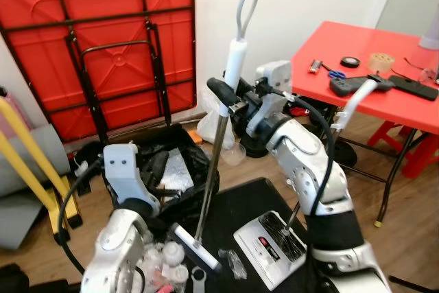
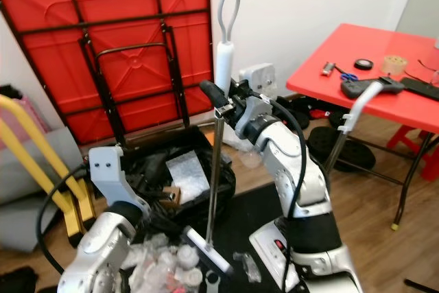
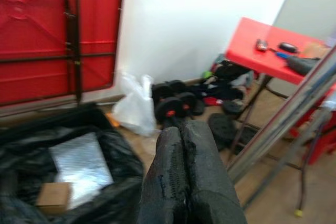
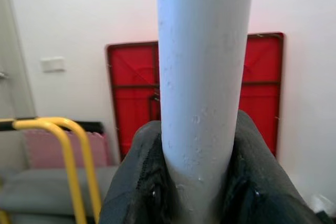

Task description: Sweep floor

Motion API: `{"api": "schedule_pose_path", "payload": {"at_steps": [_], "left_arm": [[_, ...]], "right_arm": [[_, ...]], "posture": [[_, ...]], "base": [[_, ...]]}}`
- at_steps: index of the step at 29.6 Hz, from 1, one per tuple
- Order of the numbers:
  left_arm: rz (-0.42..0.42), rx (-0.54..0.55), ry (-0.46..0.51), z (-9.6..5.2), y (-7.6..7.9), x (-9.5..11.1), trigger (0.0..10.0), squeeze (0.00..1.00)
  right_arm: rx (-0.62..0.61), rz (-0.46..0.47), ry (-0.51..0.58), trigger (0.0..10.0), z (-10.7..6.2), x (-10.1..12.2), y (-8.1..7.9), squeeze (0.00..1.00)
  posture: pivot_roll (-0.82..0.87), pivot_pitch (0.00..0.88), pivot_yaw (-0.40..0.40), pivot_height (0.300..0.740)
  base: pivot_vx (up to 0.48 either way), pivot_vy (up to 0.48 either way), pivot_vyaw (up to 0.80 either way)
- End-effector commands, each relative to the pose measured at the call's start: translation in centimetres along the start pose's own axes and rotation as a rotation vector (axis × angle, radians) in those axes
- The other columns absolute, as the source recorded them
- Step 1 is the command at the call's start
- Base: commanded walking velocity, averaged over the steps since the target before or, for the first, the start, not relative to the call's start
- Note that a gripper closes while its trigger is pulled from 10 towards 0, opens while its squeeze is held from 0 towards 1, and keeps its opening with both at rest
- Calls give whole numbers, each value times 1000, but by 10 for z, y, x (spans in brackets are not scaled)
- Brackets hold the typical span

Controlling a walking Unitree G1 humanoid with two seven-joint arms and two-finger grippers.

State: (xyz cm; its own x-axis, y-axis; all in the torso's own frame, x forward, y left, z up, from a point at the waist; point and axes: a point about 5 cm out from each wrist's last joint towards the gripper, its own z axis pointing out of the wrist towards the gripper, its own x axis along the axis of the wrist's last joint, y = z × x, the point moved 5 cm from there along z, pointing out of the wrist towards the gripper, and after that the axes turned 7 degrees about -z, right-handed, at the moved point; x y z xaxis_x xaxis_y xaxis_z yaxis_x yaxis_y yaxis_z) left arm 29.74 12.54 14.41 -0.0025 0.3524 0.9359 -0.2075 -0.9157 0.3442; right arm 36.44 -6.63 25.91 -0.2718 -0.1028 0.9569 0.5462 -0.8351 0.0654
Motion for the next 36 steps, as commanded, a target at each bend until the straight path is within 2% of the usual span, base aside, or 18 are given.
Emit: {"api": "schedule_pose_path", "payload": {"at_steps": [1,13,20,25,36], "left_arm": [[12,-6,-10,-2,-1,0,10000,0],[10,-12,-11,-2,0,1,10000,0],[11,-9,-16,-2,0,0,10000,0],[0,28,-29,-2,-6,-2,10000,0],[5,11,-23,-3,-4,0,10000,0]], "right_arm": [[6,-16,53,10000,1,15,-2,0],[-11,9,51,10000,1,14,2,0],[-41,6,52,10000,3,16,10,0],[-96,-6,56,10000,4,16,18,0],[-118,-16,49,10000,5,14,21,0]], "posture": [[-74,0,-32,740],[-73,0,-32,740],[-69,0,-31,740],[-63,0,-32,740],[-56,0,-31,740]], "base": [[0,-349,0],[0,-346,0],[0,-319,800],[0,0,403],[22,0,48]]}}
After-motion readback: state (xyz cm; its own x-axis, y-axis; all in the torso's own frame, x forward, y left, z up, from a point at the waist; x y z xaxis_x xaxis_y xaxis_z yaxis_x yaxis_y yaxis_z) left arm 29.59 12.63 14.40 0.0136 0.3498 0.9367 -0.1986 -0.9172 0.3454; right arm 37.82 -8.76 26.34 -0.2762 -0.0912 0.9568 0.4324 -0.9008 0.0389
